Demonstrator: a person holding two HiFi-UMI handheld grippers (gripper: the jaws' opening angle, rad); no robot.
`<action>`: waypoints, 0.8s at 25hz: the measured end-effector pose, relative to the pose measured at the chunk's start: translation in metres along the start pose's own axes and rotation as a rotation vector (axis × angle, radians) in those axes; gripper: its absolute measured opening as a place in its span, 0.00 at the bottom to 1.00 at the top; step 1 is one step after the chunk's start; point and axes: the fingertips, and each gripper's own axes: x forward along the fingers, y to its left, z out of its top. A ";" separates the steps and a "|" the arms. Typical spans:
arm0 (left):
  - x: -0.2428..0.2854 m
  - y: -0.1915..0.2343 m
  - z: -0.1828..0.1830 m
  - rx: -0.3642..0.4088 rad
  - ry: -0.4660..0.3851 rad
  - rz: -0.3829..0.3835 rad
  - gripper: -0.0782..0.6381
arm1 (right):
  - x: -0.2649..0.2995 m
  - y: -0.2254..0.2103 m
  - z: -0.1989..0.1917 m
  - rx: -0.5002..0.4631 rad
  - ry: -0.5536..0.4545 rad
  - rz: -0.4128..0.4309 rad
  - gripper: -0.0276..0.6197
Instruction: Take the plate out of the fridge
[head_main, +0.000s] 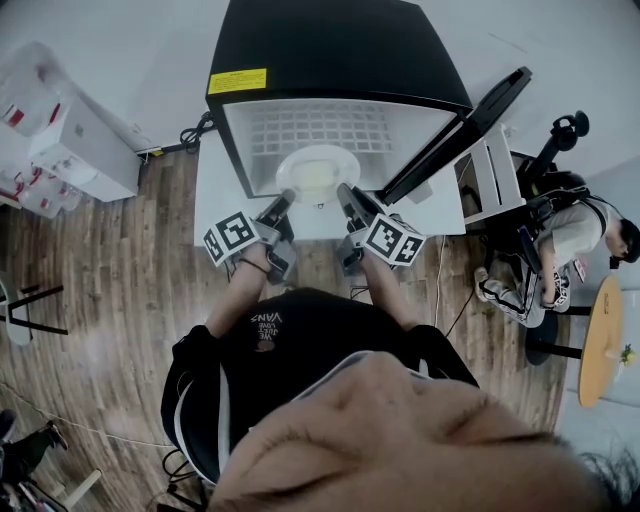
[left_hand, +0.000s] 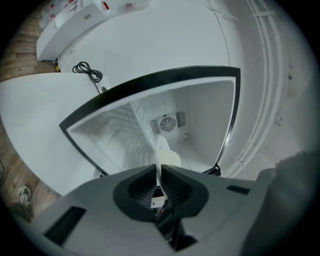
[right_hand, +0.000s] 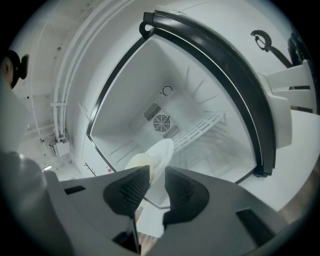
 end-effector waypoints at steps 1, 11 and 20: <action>-0.001 -0.001 -0.001 -0.001 -0.002 0.001 0.16 | -0.001 0.000 0.000 0.000 0.002 0.002 0.20; -0.001 -0.006 -0.016 -0.002 -0.008 0.006 0.16 | -0.017 -0.004 0.003 -0.017 0.005 0.001 0.20; -0.001 -0.014 -0.036 0.004 -0.019 0.012 0.16 | -0.036 -0.010 0.005 -0.020 0.004 0.010 0.20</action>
